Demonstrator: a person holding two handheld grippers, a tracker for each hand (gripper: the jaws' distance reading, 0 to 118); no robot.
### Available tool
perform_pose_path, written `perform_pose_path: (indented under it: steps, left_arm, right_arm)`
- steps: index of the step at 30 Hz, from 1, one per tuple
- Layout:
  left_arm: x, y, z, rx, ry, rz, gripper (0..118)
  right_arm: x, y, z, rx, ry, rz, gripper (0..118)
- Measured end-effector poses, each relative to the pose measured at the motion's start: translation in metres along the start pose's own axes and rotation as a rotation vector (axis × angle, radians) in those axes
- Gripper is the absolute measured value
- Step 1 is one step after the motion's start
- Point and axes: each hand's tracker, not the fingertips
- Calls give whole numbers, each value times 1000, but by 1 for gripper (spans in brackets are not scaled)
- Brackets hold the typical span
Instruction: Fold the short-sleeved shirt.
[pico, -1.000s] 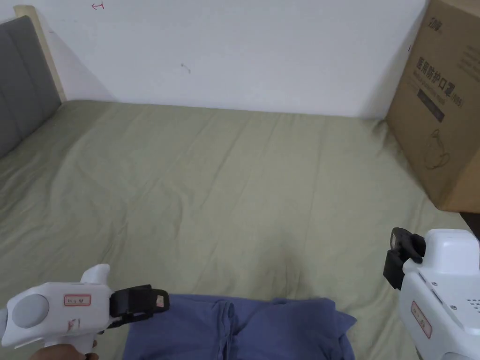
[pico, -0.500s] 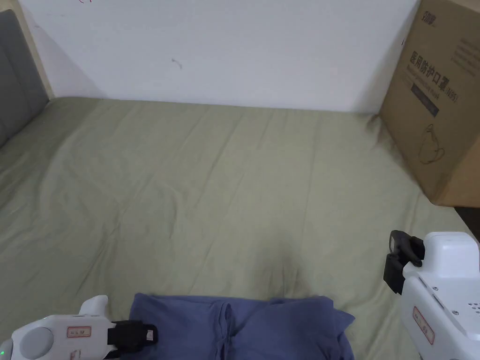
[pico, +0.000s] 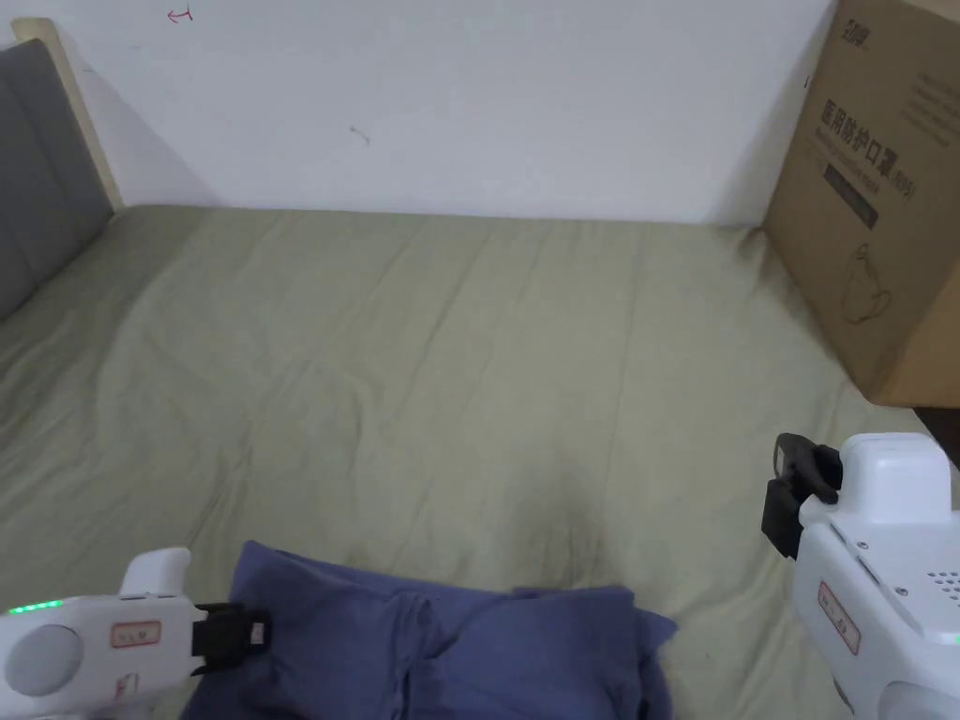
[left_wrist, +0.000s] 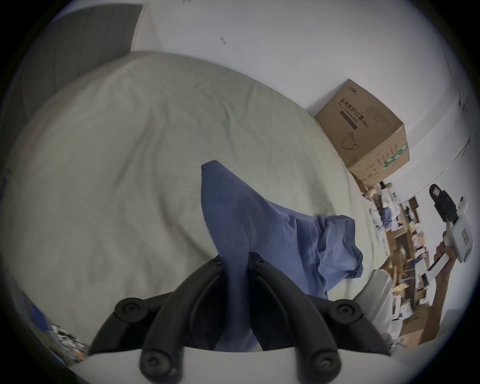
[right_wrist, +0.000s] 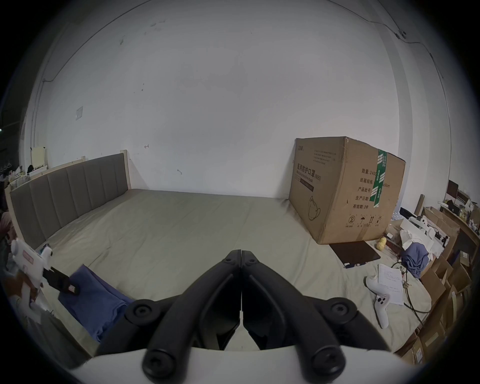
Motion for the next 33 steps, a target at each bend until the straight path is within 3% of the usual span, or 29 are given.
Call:
perform_pose_path:
  steps: [7, 12, 21, 24, 29, 31, 32, 33]
  left_arm:
    - [39, 24, 63, 60, 214, -132, 11]
    - [109, 32, 58, 47, 100, -186, 11]
    - [211, 12, -41, -179, 10, -349, 11]
    - [232, -6, -81, -249, 55, -425, 11]
    - [247, -29, -138, -319, 87, -390, 11]
    - [248, -36, -152, -327, 98, -376, 16]
    - [248, -39, -157, -334, 96, -381, 24]
    - [248, -40, -160, -344, 106, -396, 46]
  right_arm:
    - [2, 3, 8, 25, 22, 1, 0]
    - [3, 3, 10, 34, 19, 12, 0]
    - [19, 0, 23, 42, -7, -4, 0]
    - [27, -2, 26, 39, -25, -5, 0]
    - [35, -5, 30, 31, -48, -8, 0]
    - [36, -6, 29, 26, -53, -8, 0]
    - [37, -6, 29, 23, -54, -9, 0]
    - [37, -6, 29, 22, -56, -8, 0]
